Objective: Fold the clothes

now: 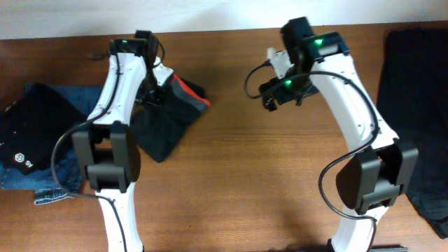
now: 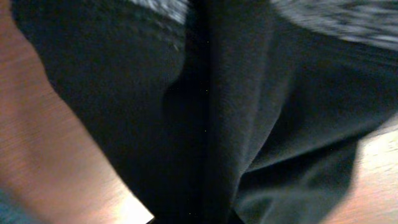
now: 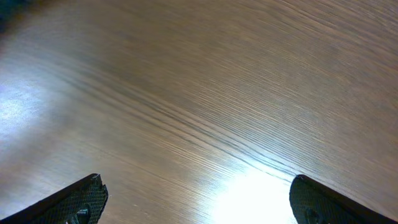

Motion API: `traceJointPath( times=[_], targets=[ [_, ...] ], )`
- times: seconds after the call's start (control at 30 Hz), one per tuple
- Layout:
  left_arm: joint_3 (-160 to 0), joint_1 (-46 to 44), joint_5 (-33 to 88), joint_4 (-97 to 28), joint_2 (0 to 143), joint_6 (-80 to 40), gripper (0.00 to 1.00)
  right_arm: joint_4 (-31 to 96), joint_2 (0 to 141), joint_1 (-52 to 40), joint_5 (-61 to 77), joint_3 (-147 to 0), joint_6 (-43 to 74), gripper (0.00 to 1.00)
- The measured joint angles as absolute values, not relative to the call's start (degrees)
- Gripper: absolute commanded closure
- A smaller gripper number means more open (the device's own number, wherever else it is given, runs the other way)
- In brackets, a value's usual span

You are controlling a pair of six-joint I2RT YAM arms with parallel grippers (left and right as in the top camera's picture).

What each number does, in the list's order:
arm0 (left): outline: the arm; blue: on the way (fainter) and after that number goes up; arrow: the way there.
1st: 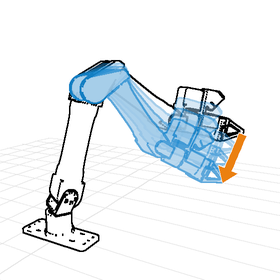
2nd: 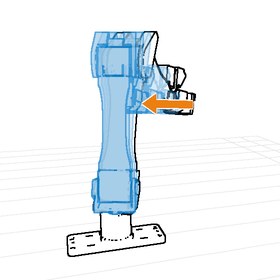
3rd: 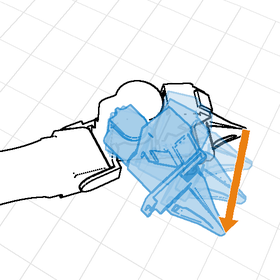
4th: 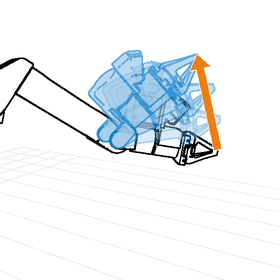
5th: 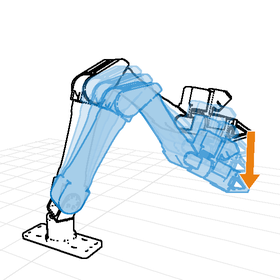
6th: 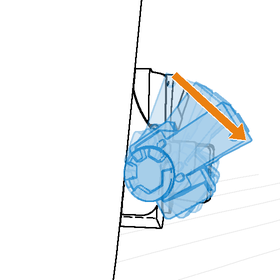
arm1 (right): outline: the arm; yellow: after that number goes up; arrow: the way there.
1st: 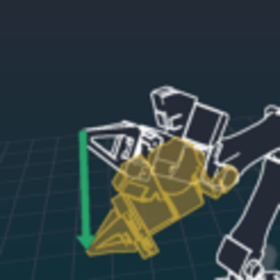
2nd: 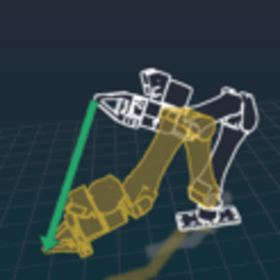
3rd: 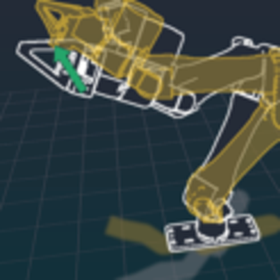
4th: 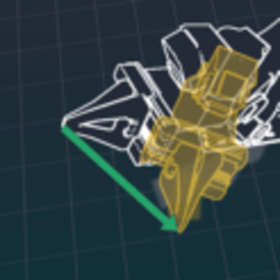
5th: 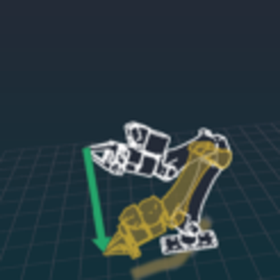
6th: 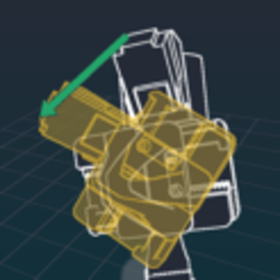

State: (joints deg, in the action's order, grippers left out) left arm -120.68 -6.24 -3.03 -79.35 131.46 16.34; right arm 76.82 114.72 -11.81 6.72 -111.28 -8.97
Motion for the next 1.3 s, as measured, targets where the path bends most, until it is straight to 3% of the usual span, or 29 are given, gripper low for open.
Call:
traceJointPath(
  times=[0.37,0.6,0.83,1.3],
  targets=[
    [-120.8,-5.8,-29.1,-79.6,118.4,15.4,1.0,78.5,114.7,-7.0,5.8,-111.7,-9.1,0.01],
    [-120.8,-1.8,-36.0,-79.5,115.6,15.4,1.0,79.2,114.7,-7.0,5.8,-111.7,-9.3,0.01],
    [-120.8,6.9,-35.3,-77.5,112.2,15.4,1.0,80.2,114.7,-7.0,5.8,-111.7,-9.7,0.01],
    [-120.8,23.5,-17.9,-73.8,111.3,15.1,1.0,80.8,114.7,-7.0,5.8,-111.8,-9.7,0.01]
  ],
)
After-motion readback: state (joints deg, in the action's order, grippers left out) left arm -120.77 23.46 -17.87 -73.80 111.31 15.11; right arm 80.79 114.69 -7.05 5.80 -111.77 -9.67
